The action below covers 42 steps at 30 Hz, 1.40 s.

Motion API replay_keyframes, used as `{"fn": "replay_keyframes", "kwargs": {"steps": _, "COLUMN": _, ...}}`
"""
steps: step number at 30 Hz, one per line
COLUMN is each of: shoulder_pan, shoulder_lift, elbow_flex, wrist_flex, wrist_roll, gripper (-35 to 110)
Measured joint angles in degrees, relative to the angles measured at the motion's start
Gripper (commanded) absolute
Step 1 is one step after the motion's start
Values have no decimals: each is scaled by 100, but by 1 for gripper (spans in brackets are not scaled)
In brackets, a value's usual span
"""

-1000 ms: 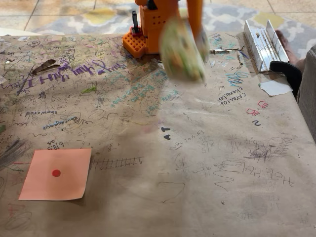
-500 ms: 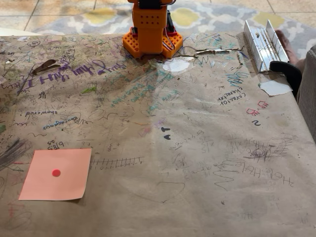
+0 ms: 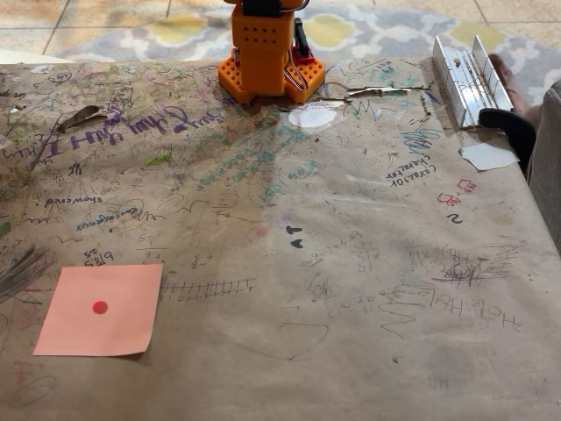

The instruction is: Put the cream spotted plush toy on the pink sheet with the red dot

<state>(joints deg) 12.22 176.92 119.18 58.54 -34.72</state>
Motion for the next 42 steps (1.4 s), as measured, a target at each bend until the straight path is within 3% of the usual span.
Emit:
{"fn": "replay_keyframes", "kwargs": {"steps": 5, "shoulder_pan": 800, "shoulder_lift": -2654, "elbow_flex": -1740, "wrist_flex": -571, "wrist_roll": 501, "gripper": 19}}
{"fn": "replay_keyframes", "kwargs": {"steps": 9, "shoulder_pan": 1389, "shoulder_lift": -3929, "elbow_flex": -1696, "wrist_flex": -1635, "wrist_roll": 193, "gripper": 24}}
{"fn": "replay_keyframes", "kwargs": {"steps": 13, "shoulder_pan": 1661, "shoulder_lift": -4324, "elbow_flex": -211, "wrist_flex": -3190, "wrist_roll": -703, "gripper": 31}}
{"fn": "replay_keyframes", "kwargs": {"steps": 20, "shoulder_pan": 1749, "shoulder_lift": -3955, "elbow_flex": 3691, "wrist_flex": -6513, "wrist_roll": -2215, "gripper": 28}}
{"fn": "replay_keyframes", "kwargs": {"steps": 23, "shoulder_pan": 1661, "shoulder_lift": -3393, "elbow_flex": 4975, "wrist_flex": -7207, "wrist_roll": -2443, "gripper": 26}}
{"fn": "replay_keyframes", "kwargs": {"steps": 25, "shoulder_pan": 1573, "shoulder_lift": -2874, "elbow_flex": 5572, "wrist_flex": -7225, "wrist_roll": -2435, "gripper": 22}}
{"fn": "replay_keyframes", "kwargs": {"steps": 27, "shoulder_pan": 1459, "shoulder_lift": -2136, "elbow_flex": 6056, "wrist_flex": -7040, "wrist_roll": -2312, "gripper": 0}}
{"fn": "replay_keyframes", "kwargs": {"steps": 32, "shoulder_pan": 940, "shoulder_lift": -615, "elbow_flex": 6275, "wrist_flex": -5651, "wrist_roll": -1099, "gripper": 0}}
{"fn": "replay_keyframes", "kwargs": {"steps": 37, "shoulder_pan": 545, "shoulder_lift": 220, "elbow_flex": 6275, "wrist_flex": -5326, "wrist_roll": 1125, "gripper": 0}}
{"fn": "replay_keyframes", "kwargs": {"steps": 42, "shoulder_pan": 53, "shoulder_lift": 1248, "elbow_flex": 6275, "wrist_flex": -4034, "wrist_roll": 3155, "gripper": 0}}
